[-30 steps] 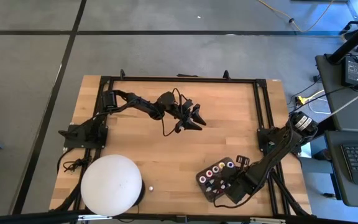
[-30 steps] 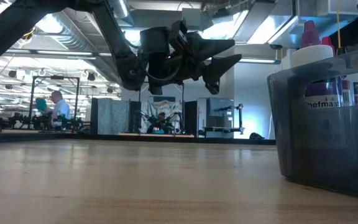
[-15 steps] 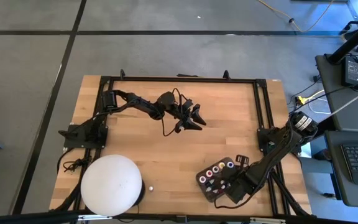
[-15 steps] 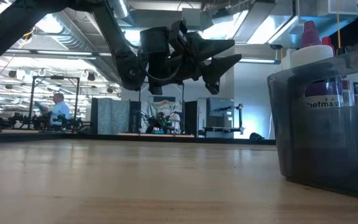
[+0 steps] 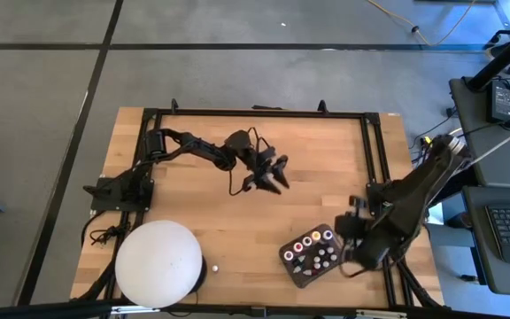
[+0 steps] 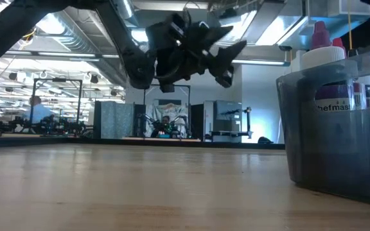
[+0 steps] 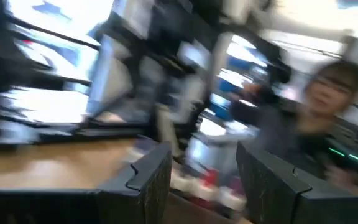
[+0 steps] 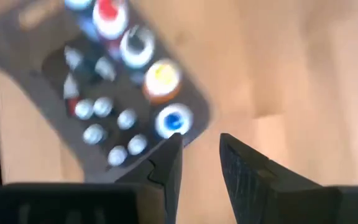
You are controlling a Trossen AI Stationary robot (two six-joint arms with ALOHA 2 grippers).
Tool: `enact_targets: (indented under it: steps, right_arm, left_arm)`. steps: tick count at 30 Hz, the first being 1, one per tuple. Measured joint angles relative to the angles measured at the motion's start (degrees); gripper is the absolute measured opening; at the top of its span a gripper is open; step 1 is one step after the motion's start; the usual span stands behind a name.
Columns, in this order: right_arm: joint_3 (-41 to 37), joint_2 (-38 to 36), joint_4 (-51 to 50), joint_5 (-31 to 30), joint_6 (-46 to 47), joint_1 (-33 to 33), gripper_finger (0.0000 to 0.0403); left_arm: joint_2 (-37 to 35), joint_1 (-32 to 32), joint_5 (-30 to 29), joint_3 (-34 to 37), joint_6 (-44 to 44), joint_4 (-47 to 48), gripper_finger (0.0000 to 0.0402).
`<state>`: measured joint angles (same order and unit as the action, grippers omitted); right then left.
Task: Pick & Place food coloring
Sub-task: Put the small purple food coloring bottle into the bin
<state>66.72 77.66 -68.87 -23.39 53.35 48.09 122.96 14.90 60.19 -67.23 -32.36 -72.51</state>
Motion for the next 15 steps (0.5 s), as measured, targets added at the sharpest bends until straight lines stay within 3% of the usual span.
enact_targets:
  steps: [8,15]
  right_arm:
    - [-10.18,-17.32,6.76,-9.24,-2.79,1.20,0.0110]
    - [-14.67,-25.71,10.84,-13.22,-8.92,-0.57,0.0110]
  left_arm:
    - [0.00,-6.11,16.93,-2.82,-15.04,0.48,0.0171]
    - [0.00,-13.10,17.79,-2.95,-30.93,0.98,0.0175]
